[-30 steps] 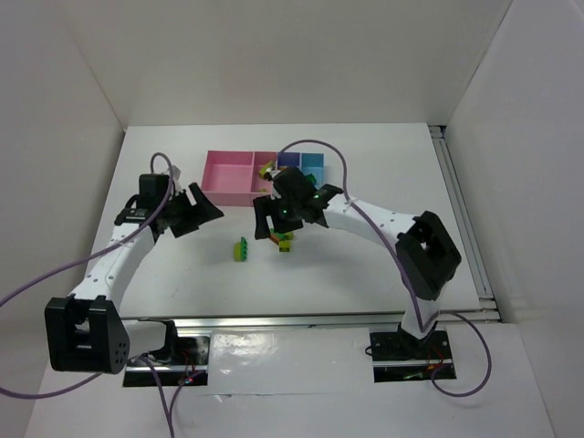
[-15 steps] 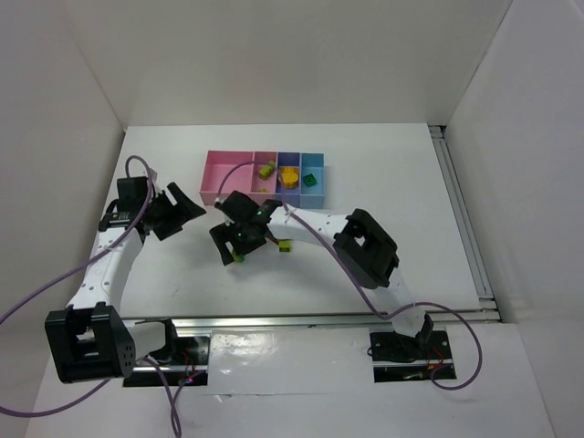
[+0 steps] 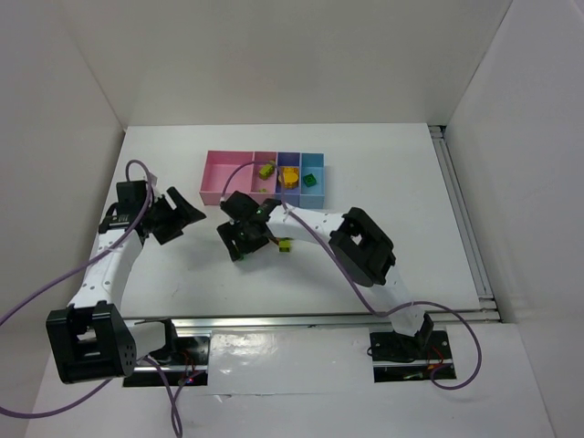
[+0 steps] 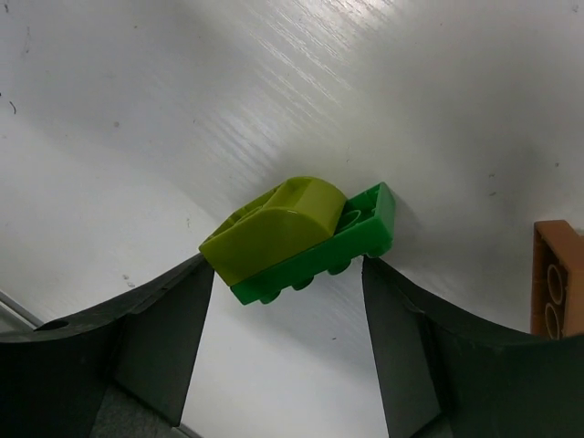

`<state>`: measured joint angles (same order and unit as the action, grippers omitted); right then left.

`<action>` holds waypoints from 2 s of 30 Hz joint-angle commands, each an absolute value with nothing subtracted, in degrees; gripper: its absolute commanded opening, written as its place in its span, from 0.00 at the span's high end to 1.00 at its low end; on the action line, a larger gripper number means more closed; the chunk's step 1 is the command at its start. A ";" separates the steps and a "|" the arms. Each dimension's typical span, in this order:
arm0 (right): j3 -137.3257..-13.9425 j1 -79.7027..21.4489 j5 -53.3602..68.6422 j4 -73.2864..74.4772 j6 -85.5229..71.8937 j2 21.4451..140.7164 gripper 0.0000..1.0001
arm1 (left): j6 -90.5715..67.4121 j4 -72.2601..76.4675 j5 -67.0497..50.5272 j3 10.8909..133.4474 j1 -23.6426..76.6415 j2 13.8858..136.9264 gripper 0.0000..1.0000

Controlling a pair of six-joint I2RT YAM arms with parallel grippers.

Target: Sort the legos into containers by color

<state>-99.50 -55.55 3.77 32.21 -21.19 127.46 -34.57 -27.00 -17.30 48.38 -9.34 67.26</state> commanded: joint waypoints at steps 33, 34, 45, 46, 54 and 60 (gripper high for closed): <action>-81.59 -53.53 12.04 19.34 -10.83 109.35 0.71 | -28.67 -23.12 -38.73 47.20 -6.07 85.16 0.16; -80.61 -53.00 12.91 19.34 -10.81 108.38 0.71 | -27.78 -22.59 -41.63 47.20 -6.06 86.30 0.15; -76.73 -48.87 24.87 17.49 -8.96 101.16 0.71 | -25.84 -12.57 -71.45 44.91 -4.40 94.75 0.06; -76.73 -48.35 25.74 17.49 -8.96 101.16 0.71 | -25.84 -12.57 -72.67 44.91 -4.39 94.75 0.07; -77.26 -47.81 28.56 15.83 -8.96 101.69 0.71 | -26.37 -9.93 -75.67 44.91 -3.34 92.91 0.15; -77.26 -47.81 28.56 16.43 -9.49 102.22 0.71 | -24.53 -11.16 -74.80 46.05 0.25 92.90 0.23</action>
<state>-77.21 -48.10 27.38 19.07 -9.54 103.74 -28.12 -11.18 -72.53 44.47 -1.72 94.30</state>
